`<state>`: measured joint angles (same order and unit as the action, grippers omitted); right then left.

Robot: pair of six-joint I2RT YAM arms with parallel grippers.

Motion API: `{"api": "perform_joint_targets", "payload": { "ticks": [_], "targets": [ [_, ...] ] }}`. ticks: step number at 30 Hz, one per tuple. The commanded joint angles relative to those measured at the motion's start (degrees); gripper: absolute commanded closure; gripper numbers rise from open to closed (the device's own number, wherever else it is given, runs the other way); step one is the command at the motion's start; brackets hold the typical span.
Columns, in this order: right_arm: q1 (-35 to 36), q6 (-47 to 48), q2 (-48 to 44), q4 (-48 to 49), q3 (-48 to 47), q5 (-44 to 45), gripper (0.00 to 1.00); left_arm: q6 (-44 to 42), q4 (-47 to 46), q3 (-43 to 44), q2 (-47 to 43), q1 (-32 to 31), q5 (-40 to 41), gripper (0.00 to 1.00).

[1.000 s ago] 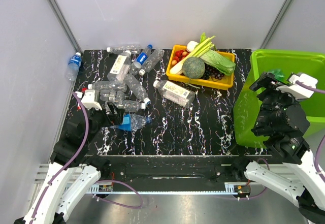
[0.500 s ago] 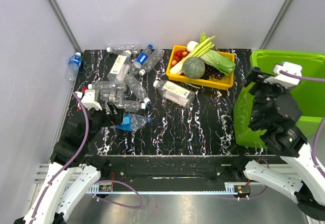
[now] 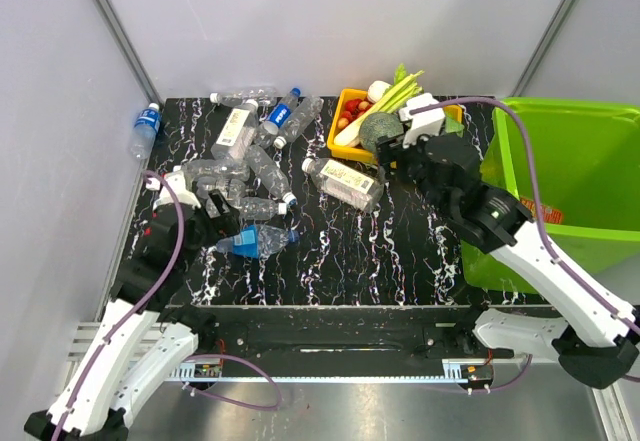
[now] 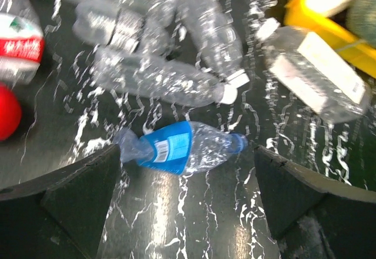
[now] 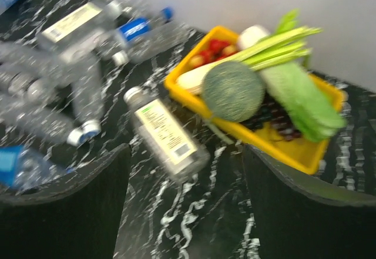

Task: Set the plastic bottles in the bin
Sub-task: Pick up the plastic bottle at the center of the board.

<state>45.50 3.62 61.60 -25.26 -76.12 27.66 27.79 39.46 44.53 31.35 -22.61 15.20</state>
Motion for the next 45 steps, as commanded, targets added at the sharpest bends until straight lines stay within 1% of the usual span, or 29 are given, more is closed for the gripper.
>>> {"api": "perform_joint_targets", "payload": {
  "ticks": [1,6,8,10,12,14,15,17,20,22,27,31,32,35,38,41,43,45],
  "targets": [
    [0.47,-8.18,3.69,-1.9,1.14,-13.5,0.19,13.92,6.49,2.75,4.76,0.29,11.58,0.01],
    [0.65,-11.17,3.35,-0.77,3.86,-16.67,0.2,24.92,11.59,5.29,9.07,0.99,15.2,0.01],
    [0.65,-11.96,1.69,1.51,5.88,-17.64,0.2,29.14,13.35,6.7,11.79,2.13,14.69,0.01],
    [0.65,-12.32,-0.07,2.75,7.99,-18.78,0.2,32.49,13.89,6.88,13.81,4.14,12.24,0.01],
    [0.65,-12.49,-2.01,3.46,9.57,-19.13,0.2,35.12,13.8,6.01,15.57,7.21,8.02,0.05],
    [0.65,-12.76,-3.24,4.16,10.98,-19.4,0.2,36.63,12.05,3.82,16.98,10.99,2.76,0.1],
    [0.65,-12.84,-3.51,4.25,11.42,-19.92,0.2,37.59,11.08,2.68,17.6,12.58,0.81,0.13],
    [0.65,-12.85,-3.86,3.9,12.13,-21.41,0.2,39.35,9.59,0.04,18.91,15.39,-2.79,0.18],
    [0.65,-13.02,-4.03,3.28,12.57,-22.47,0.2,41.72,6.34,-4.01,20.76,17.86,-5.88,0.19],
    [0.65,-13.2,-4.21,3.46,12.92,-23.35,0.2,42.25,3.79,-5.59,22.16,18.22,-6.85,0.19],
    [0.65,-13.9,-4.65,3.55,13.98,-25.46,0.2,44.36,1.94,-6.13,26.82,18.39,-8.17,0.18],
    [0.56,-14.16,-4.83,4.34,15.29,-25.99,0.2,45.42,0.7,-6.56,28.5,18.39,-7.91,0.18],
    [0.56,-14.25,-4.83,4.34,15.47,-26.08,0.2,45.51,0.44,-6.74,28.85,18.48,-7.91,0.18],
    [0.65,-14.6,-4.39,4.25,15.3,-26.52,0.2,45.69,0.44,-7.18,29.55,18.48,-7.21,0.24],
    [0.65,-14.95,-3.95,4.34,15.03,-27.04,0.2,45.25,0.0,-7.79,30.34,18.48,-7.11,0.25],
    [0.65,-15.04,-3.77,4.07,15.03,-27.04,0.2,43.93,-1.84,-8.67,31.05,18.48,-8.69,0.25],
    [0.65,-15.31,-3.6,3.81,14.86,-26.87,0.2,43.49,-2.63,-9.29,31.75,18.57,-9.49,0.3],
    [0.74,-15.57,-3.68,3.64,14.68,-26.87,0.2,42.88,-2.64,-9.46,32.1,18.48,-10.19,0.43]
  ]
}}
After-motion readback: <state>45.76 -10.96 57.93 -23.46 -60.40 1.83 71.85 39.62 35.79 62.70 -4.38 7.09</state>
